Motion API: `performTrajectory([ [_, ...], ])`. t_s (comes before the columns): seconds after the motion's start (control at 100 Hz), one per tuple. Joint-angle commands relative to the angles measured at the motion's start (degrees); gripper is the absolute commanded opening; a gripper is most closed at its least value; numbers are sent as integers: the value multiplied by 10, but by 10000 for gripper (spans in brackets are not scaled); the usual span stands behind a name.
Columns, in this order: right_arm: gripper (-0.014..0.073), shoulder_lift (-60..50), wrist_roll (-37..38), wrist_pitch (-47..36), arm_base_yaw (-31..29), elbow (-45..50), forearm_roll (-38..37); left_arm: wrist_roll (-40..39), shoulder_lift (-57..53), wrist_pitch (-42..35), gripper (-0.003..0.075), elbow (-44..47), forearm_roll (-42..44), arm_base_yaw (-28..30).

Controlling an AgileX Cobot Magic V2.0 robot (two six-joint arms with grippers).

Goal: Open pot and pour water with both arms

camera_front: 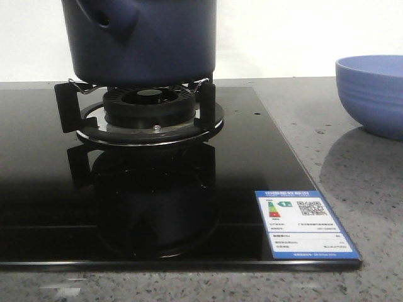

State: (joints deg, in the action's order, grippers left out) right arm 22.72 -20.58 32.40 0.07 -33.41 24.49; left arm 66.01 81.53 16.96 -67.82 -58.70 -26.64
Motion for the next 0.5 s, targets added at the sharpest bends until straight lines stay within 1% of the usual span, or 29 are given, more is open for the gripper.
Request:
performTrajectory([
  [0.0, 365, 9, -4, -34, 0, -20, 5, 1, -9, -12, 494, -24, -19, 1],
  [0.49, 365, 9, -4, -29, 0, -20, 5, 12, -8, -14, 487, -24, -7, 1],
])
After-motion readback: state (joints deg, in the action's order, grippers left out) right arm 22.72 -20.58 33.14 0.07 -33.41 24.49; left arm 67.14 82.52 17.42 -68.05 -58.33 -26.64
